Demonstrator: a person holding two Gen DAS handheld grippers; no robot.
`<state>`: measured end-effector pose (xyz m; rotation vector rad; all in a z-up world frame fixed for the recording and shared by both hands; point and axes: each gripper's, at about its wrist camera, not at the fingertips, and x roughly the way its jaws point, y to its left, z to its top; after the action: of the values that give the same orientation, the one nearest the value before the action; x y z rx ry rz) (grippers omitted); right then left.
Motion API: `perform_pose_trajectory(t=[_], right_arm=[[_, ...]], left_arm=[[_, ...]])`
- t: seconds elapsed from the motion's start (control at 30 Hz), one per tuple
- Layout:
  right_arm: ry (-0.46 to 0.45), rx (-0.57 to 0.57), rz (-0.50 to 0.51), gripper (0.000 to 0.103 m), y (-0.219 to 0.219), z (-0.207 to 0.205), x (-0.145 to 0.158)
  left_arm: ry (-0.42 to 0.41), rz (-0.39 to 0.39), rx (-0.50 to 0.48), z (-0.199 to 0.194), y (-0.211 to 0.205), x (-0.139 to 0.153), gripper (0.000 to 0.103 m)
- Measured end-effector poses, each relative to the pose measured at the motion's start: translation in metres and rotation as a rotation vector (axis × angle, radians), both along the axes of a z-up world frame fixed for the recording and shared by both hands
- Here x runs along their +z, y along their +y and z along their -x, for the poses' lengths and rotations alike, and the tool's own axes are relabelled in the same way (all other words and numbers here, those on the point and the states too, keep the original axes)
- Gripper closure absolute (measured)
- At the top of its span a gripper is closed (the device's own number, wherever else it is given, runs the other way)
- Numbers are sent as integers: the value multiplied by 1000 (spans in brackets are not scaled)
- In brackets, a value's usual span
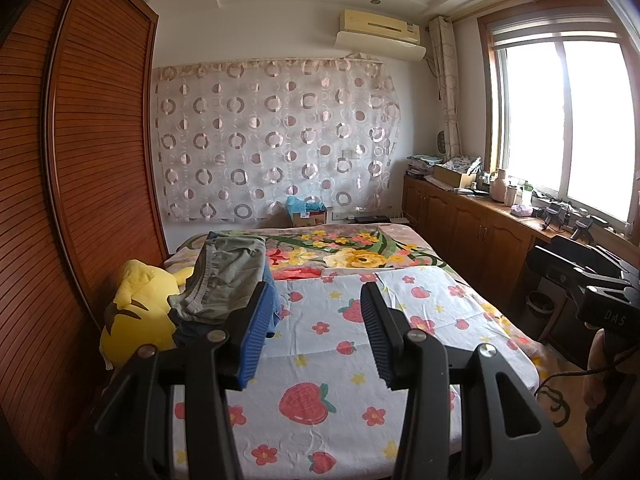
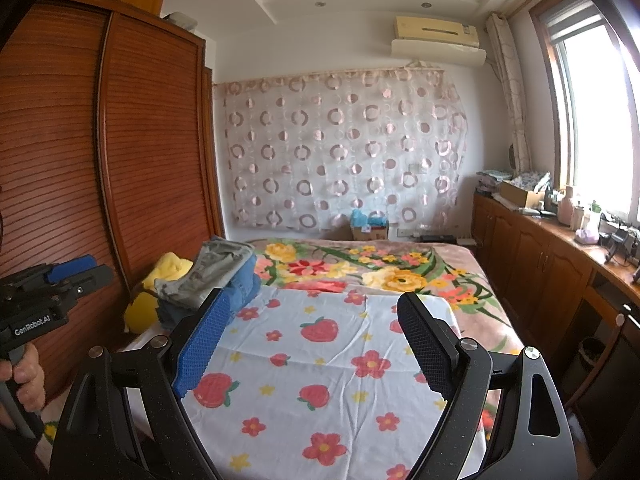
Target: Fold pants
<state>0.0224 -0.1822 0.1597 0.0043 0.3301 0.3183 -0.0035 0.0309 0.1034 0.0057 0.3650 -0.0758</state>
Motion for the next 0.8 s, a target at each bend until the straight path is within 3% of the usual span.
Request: perform_pose_trajectory(t=[0.8], right_arm=[[-3, -6, 9, 16, 3, 4, -6]], left_arm=[[3, -1, -3, 1, -7, -3, 58]])
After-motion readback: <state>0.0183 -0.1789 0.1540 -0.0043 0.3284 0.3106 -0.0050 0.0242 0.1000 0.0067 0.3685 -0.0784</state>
